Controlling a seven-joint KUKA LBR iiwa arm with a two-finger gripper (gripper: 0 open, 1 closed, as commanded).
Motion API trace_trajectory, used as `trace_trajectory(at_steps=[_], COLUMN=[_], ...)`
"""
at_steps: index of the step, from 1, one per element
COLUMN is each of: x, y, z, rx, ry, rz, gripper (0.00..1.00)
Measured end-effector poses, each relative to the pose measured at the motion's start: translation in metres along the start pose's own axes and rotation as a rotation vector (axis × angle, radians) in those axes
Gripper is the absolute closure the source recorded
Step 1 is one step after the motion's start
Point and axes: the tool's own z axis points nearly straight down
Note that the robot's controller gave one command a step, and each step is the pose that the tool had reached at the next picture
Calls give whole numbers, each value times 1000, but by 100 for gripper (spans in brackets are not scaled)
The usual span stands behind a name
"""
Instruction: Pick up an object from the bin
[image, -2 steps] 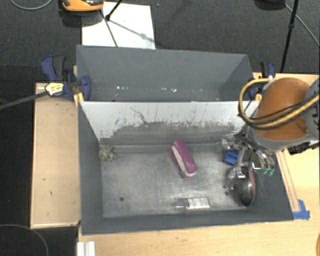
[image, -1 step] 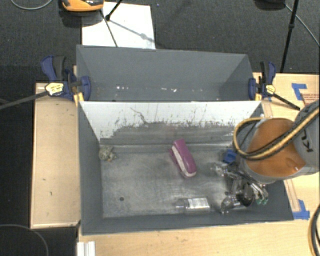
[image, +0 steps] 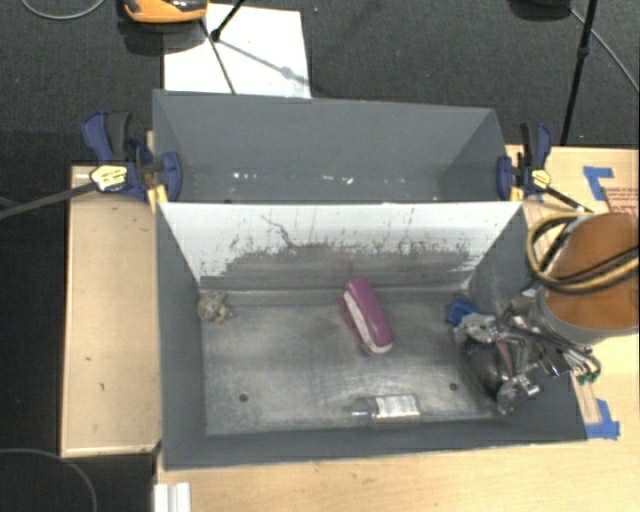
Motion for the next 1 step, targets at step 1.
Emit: trace_trajectory(at_steps=[1], x=[-11], y=[0], z=[17], rx=[0], ry=[-2], rz=[-85], gripper=[0])
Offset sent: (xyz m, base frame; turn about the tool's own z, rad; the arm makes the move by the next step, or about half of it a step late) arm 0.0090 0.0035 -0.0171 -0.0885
